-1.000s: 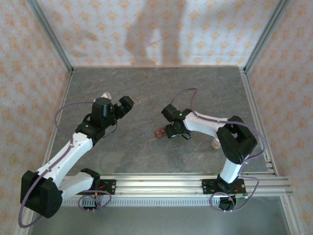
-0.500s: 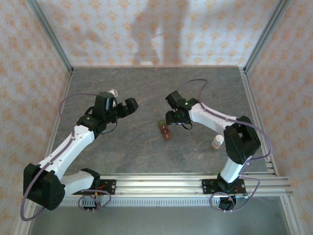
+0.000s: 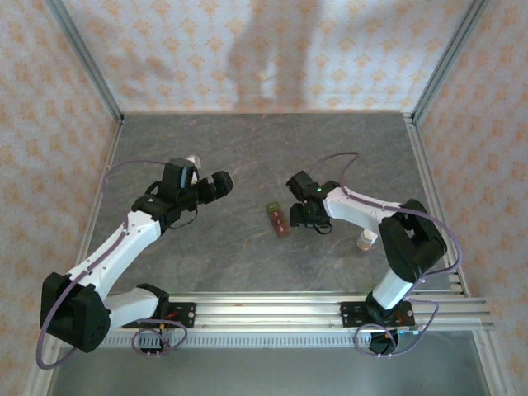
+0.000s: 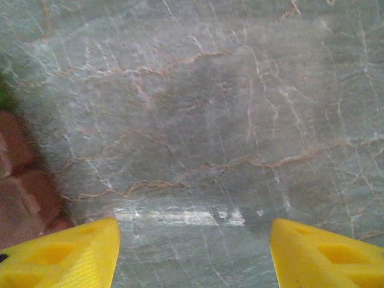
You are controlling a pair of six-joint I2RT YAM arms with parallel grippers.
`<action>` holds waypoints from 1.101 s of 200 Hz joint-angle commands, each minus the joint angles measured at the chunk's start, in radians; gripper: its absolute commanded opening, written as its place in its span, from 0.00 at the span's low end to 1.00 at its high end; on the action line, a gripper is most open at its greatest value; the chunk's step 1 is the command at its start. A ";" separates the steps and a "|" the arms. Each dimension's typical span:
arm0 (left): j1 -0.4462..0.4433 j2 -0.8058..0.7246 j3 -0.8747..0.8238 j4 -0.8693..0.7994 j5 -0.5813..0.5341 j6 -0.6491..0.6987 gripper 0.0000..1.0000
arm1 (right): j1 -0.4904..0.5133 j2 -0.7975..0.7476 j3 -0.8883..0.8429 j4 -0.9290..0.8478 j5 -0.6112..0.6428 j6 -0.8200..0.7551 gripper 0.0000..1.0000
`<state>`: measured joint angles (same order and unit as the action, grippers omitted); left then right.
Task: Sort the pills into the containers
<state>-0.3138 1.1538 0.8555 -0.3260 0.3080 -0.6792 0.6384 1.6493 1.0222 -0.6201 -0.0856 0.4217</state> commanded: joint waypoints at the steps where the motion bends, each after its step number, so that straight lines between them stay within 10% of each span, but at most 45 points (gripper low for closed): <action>1: 0.004 0.007 -0.005 0.015 0.016 0.007 1.00 | 0.017 -0.037 -0.017 0.016 0.012 0.042 0.66; 220: 0.004 0.089 0.085 -0.075 0.072 0.233 1.00 | 0.087 -0.009 0.160 0.015 -0.014 0.067 0.68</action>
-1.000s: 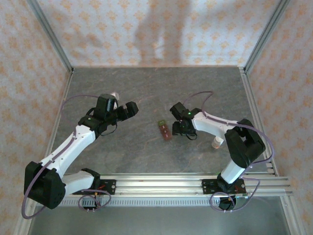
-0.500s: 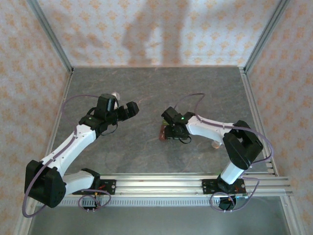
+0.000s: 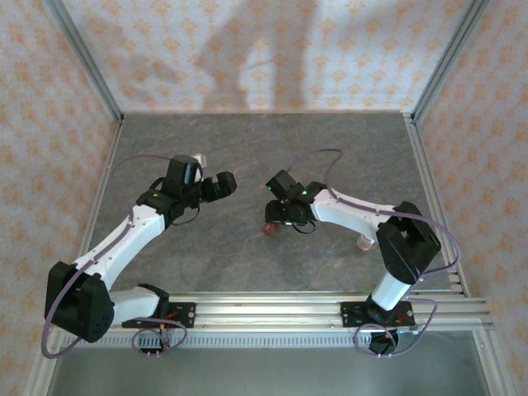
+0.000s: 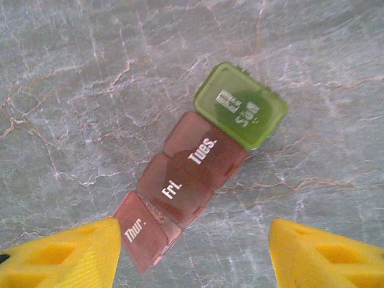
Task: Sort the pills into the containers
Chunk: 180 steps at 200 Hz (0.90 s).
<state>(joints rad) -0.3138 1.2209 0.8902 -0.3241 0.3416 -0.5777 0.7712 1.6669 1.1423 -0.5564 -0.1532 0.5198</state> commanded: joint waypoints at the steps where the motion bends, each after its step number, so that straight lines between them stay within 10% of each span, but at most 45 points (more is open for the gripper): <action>1: 0.003 0.023 0.052 -0.081 0.040 0.136 1.00 | -0.048 -0.024 0.041 -0.049 0.052 -0.032 0.69; 180: -0.338 0.299 0.214 -0.299 -0.169 0.470 1.00 | -0.113 0.175 0.051 -0.011 -0.009 -0.111 0.68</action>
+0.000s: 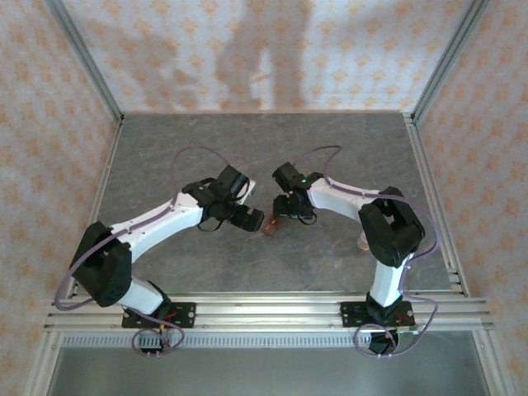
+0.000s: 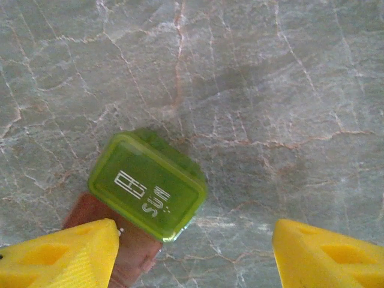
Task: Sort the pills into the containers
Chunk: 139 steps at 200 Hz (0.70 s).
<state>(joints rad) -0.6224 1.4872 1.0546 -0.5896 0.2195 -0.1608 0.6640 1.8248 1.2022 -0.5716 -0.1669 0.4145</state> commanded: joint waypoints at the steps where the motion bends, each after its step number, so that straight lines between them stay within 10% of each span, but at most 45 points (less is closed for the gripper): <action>1: -0.030 0.034 0.050 -0.034 -0.047 0.054 1.00 | -0.006 0.017 -0.010 0.005 0.004 -0.005 0.68; 139: -0.205 0.211 0.100 0.051 -0.211 0.169 1.00 | -0.005 0.010 -0.047 0.024 -0.023 0.022 0.66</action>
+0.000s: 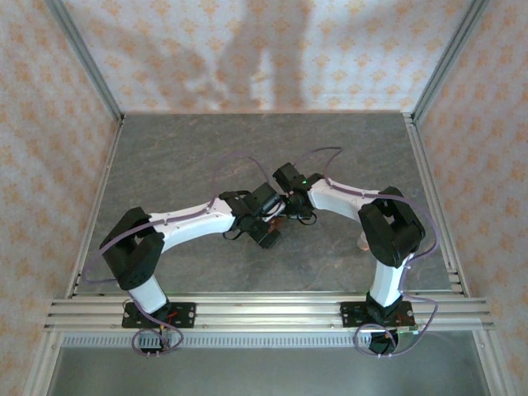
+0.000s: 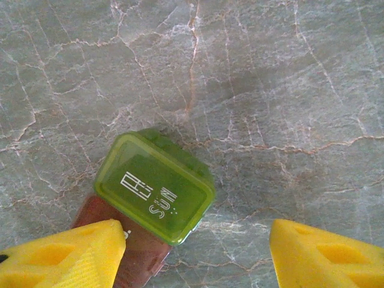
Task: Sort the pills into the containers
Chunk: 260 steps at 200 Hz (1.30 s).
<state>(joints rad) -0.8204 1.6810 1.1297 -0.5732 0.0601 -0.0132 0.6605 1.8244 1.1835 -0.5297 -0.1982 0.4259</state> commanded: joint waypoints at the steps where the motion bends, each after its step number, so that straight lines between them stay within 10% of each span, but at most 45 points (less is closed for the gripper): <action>1: -0.007 0.018 0.025 0.036 -0.051 0.021 1.00 | -0.002 0.009 -0.029 -0.018 0.008 0.011 0.66; 260: 0.150 0.024 0.002 0.077 -0.099 0.012 1.00 | -0.002 0.009 -0.067 0.005 0.002 0.026 0.64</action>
<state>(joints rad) -0.6842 1.7111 1.1500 -0.5232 -0.0345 0.0010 0.6575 1.8156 1.1545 -0.4850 -0.2180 0.4400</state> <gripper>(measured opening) 0.990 0.637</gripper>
